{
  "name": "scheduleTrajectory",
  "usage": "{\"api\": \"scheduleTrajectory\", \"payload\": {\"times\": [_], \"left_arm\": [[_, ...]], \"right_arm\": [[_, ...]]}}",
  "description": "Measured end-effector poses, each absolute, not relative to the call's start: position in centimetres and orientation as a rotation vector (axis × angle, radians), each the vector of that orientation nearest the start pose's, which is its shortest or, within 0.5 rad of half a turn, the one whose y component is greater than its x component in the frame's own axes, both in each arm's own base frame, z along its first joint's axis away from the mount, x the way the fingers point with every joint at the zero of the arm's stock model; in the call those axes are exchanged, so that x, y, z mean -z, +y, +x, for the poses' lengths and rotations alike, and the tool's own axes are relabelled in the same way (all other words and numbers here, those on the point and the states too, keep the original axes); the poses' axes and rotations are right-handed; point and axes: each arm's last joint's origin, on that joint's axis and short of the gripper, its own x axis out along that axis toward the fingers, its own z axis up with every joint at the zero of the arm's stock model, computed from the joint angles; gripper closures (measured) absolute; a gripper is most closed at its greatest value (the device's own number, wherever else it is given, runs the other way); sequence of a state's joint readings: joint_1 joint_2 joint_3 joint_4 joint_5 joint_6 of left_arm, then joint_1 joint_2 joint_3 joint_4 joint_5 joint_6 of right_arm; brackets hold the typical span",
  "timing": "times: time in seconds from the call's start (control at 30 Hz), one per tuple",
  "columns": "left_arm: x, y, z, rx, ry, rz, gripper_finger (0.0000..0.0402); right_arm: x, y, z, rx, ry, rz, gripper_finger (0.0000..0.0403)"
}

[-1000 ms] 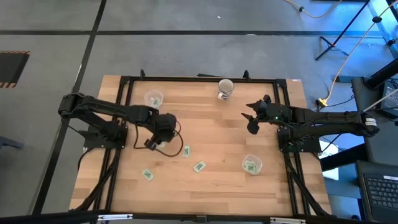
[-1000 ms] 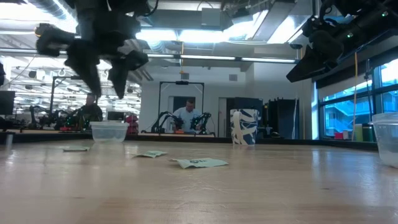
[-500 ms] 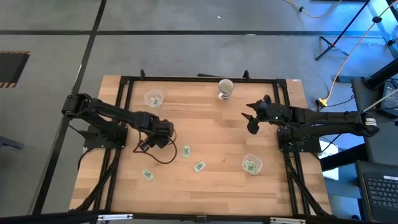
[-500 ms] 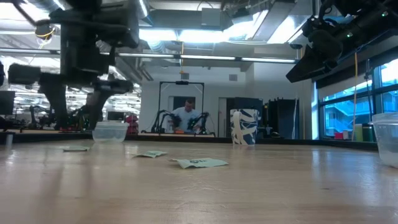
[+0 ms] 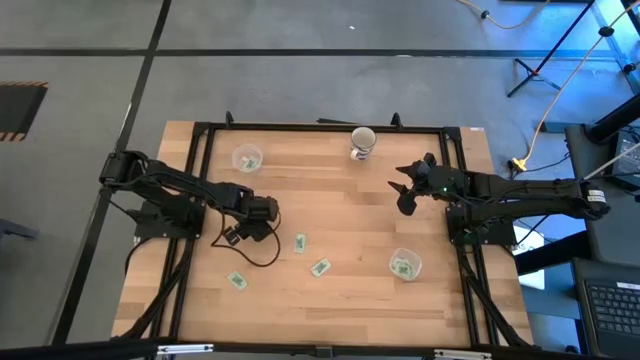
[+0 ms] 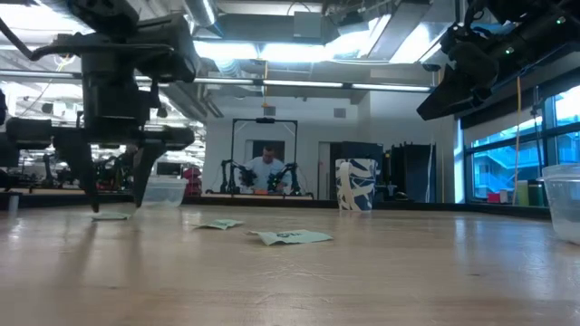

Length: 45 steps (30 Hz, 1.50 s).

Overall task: Pick and place items into bin
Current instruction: Put the white stevia packet into the top transparent bin

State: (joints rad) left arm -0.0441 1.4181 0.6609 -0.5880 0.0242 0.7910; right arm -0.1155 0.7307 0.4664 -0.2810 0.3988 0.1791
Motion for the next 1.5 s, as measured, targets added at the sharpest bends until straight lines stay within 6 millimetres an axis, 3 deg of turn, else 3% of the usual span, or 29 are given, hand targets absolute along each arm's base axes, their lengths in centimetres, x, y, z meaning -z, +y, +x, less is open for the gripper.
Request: {"api": "scheduleTrajectory", "payload": {"times": [0.67,1.5], "left_arm": [[-12.7,-1.0,22.4,0.697,1.330,0.712,0.0213],[-12.9,-1.0,22.3,0.733,1.334,0.728,0.0319]], "right_arm": [[-22.5,-2.9,15.4,0.549,0.499,0.094,0.0156],[-22.5,-2.9,15.4,0.549,0.499,0.093,0.0156]]}}
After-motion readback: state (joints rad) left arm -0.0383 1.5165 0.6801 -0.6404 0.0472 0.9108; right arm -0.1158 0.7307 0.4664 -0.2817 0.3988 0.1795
